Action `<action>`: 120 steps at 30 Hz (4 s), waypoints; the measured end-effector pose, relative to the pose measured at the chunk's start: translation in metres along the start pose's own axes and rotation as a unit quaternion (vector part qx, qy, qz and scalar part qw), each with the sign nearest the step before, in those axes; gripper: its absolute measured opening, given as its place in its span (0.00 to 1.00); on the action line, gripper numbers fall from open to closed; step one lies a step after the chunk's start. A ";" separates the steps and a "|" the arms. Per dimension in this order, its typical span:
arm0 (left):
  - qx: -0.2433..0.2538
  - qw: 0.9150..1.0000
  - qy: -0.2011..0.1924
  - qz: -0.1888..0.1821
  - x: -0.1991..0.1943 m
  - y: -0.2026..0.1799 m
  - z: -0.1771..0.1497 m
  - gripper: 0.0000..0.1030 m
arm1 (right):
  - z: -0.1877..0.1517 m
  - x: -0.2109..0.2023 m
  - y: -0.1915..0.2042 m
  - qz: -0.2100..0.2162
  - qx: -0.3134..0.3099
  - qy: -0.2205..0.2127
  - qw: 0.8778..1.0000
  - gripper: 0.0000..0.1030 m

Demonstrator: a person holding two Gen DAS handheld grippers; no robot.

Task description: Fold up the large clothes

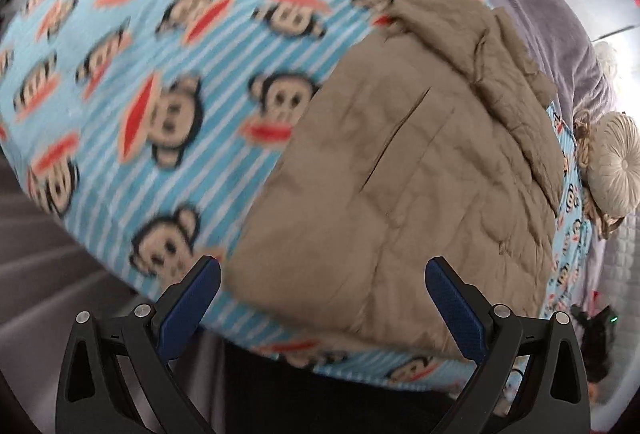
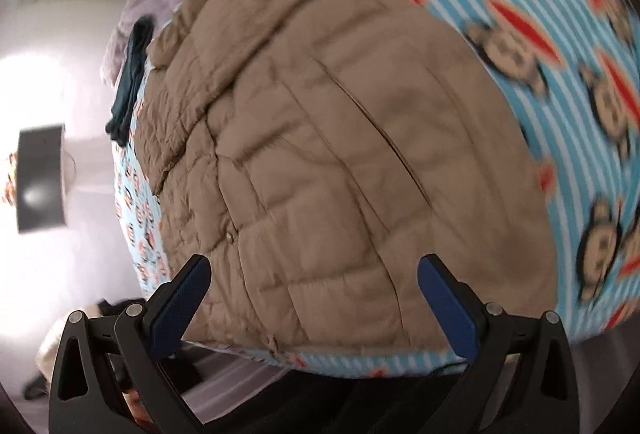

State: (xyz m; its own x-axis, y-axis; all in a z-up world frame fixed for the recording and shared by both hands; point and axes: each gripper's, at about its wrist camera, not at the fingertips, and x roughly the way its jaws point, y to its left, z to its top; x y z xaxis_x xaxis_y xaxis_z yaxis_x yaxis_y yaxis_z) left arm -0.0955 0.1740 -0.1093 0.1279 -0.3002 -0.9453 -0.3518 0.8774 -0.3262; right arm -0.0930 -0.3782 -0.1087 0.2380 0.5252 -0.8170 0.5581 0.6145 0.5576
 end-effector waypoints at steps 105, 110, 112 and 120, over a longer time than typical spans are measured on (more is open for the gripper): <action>0.227 0.952 -0.183 0.088 0.142 -0.262 0.333 0.67 | 0.289 0.095 0.157 -0.154 -0.241 -0.126 0.950 0.18; 0.217 0.954 -0.188 0.079 0.164 -0.264 0.348 0.67 | 0.315 0.114 0.137 -0.118 -0.222 -0.135 0.958 0.12; 0.222 0.952 -0.192 0.083 0.168 -0.267 0.348 0.68 | 0.323 0.120 0.129 -0.101 -0.206 -0.140 0.963 0.11; 0.229 0.950 -0.188 0.099 0.169 -0.274 0.351 0.68 | 0.335 0.118 0.119 -0.067 -0.165 -0.131 0.975 0.12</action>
State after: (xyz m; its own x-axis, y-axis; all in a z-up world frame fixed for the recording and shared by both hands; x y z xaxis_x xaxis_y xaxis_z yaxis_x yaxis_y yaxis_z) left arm 0.3478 0.0142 -0.1777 0.4531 -0.0328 -0.8909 0.0258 0.9994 -0.0237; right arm 0.2677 -0.4402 -0.1879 0.3996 0.2851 -0.8712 0.3227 0.8458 0.4248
